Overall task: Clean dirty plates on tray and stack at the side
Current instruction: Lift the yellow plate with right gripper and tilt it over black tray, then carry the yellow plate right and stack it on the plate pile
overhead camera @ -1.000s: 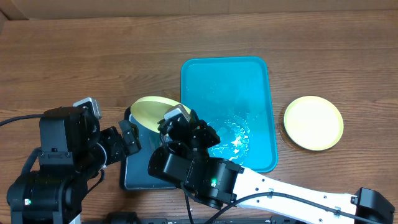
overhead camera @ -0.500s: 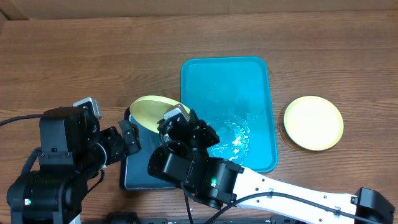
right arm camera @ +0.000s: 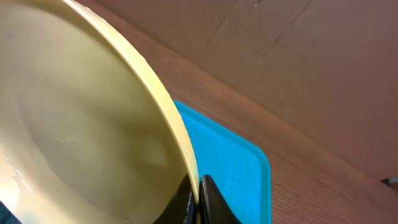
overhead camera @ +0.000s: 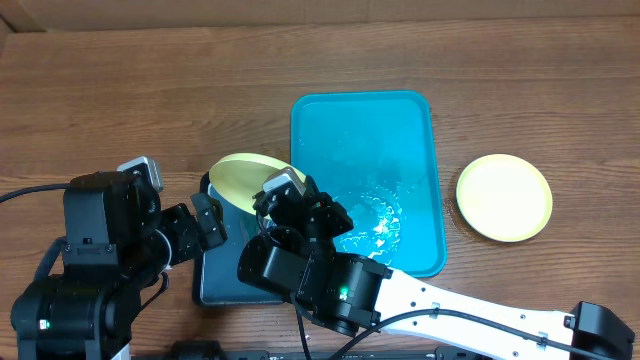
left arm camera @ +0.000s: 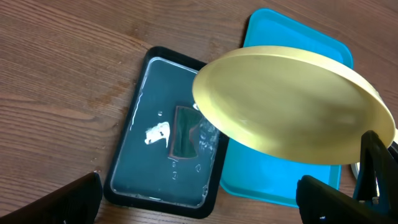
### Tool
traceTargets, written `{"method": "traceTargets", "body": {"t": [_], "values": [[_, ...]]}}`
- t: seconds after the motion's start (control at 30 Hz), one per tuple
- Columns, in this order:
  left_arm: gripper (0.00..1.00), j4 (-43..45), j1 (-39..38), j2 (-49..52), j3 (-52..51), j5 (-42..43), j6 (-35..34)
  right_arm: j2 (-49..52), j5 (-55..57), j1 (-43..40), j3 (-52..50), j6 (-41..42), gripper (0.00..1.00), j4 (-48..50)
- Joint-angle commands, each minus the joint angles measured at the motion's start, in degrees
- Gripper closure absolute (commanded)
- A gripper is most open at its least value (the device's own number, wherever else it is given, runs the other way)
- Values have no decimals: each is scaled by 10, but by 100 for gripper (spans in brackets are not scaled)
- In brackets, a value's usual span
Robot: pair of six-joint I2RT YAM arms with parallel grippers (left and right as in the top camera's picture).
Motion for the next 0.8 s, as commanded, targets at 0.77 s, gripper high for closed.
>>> {"method": "traceTargets", "body": {"t": [0.77], "values": [[0,2,5,-1,8,3,10,-47,-1001,-653,20,241,96,-30]]}}
